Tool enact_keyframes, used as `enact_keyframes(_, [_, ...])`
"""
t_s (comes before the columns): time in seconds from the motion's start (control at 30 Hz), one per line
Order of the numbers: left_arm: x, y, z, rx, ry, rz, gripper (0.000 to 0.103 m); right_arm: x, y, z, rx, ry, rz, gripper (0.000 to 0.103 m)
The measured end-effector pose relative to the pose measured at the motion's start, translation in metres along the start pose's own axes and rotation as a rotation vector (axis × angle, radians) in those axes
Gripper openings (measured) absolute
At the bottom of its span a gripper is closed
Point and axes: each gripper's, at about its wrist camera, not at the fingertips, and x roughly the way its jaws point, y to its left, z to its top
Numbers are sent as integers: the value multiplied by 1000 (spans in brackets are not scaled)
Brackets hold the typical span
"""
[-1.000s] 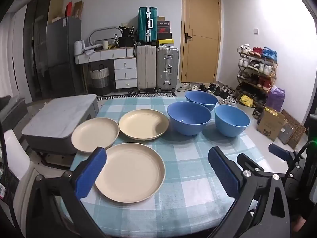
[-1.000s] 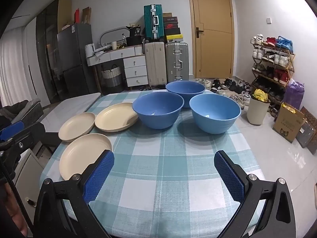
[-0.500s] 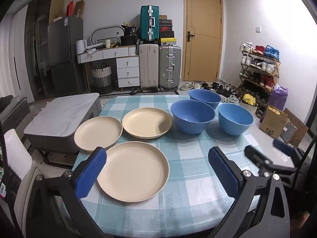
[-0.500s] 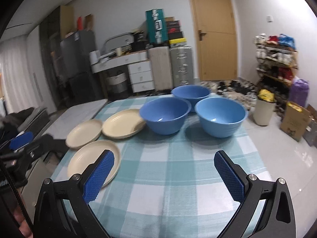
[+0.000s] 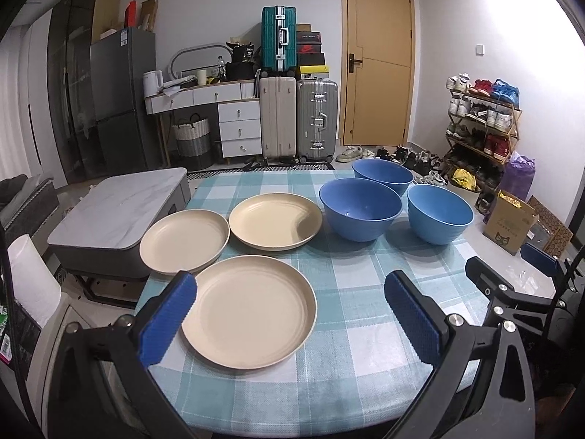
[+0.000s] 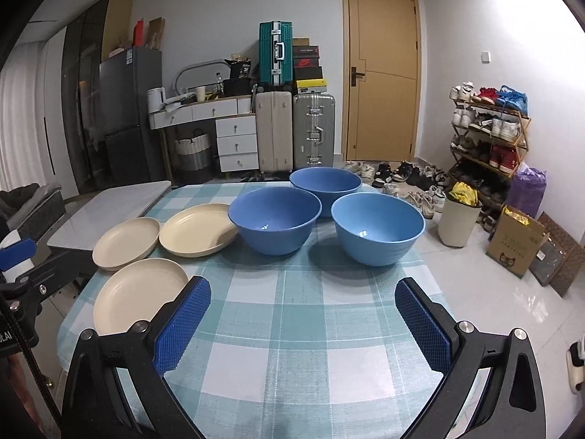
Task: Organize plates and bowls
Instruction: 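Move both tools over the table toward the cream plates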
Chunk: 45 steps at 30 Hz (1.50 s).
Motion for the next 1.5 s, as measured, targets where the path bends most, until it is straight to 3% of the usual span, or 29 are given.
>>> enact_keyframes(1.07, [17,13,-8,-24,74,43,103,-3,17,0,-46,-6,36,103])
enact_keyframes(1.3, [29,26,-10,-48,99,51,103,5,25,2,-77,-10,80,103])
enact_keyframes(1.5, [46,54,-11,-100,116,102,103,20,42,14,-119,-14,124,103])
